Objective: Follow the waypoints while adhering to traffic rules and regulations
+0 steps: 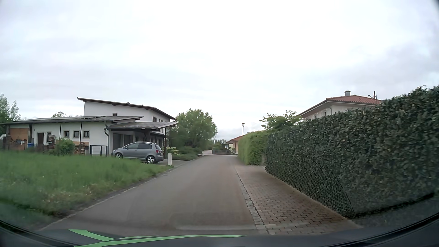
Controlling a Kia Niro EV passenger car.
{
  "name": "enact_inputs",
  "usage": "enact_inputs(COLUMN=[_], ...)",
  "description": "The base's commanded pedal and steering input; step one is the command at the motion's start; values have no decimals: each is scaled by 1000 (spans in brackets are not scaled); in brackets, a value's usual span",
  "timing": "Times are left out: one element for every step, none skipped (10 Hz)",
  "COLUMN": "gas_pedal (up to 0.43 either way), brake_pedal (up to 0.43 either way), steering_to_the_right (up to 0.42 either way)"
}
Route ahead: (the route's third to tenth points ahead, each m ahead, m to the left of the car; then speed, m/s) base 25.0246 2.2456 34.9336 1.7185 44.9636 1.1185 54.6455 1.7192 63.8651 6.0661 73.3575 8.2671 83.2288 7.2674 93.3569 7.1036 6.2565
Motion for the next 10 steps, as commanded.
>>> enact_inputs(gas_pedal=[169,169,169,169,169,169,169,169,169,169], brake_pedal=[0,0,0,0,0,0,0,0,0,0], steering_to_the_right=[13,13,14,14,13,12,12,12,12,11])
